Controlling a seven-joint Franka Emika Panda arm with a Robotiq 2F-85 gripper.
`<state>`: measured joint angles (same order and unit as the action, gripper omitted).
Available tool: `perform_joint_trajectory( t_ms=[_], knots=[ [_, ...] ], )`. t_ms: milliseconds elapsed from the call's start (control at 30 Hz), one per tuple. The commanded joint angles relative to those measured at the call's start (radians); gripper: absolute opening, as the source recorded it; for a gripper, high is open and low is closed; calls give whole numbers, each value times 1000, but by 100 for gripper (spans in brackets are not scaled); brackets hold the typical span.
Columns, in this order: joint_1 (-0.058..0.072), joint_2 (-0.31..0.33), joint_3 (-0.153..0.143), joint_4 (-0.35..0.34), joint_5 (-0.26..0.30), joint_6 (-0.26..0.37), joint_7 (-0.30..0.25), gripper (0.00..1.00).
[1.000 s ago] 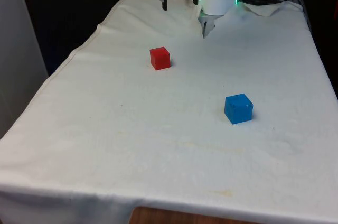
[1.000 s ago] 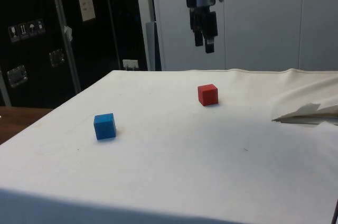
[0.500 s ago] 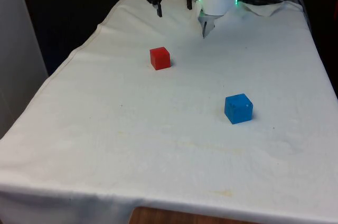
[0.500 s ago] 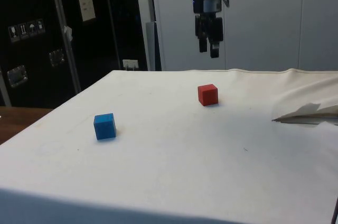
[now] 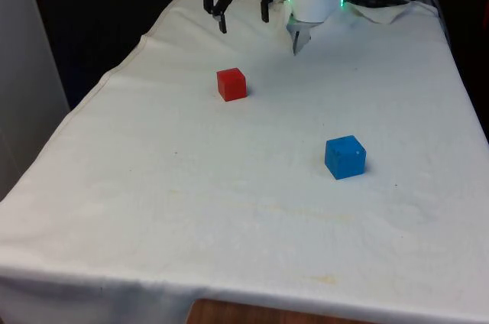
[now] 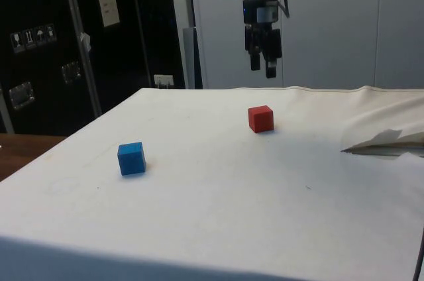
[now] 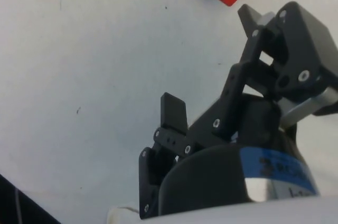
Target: Stack the two cubes.
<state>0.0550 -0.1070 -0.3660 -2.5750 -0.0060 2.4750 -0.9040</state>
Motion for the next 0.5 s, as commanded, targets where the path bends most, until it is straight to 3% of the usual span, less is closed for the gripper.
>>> perform_joint_trajectory(
  t_ms=[0, 467],
  knots=[
    [-3, 14, -2, 5, -10, 15, -3, 100],
    [-4, 114, -29, 44, -25, 74, -19, 100]
  ],
)
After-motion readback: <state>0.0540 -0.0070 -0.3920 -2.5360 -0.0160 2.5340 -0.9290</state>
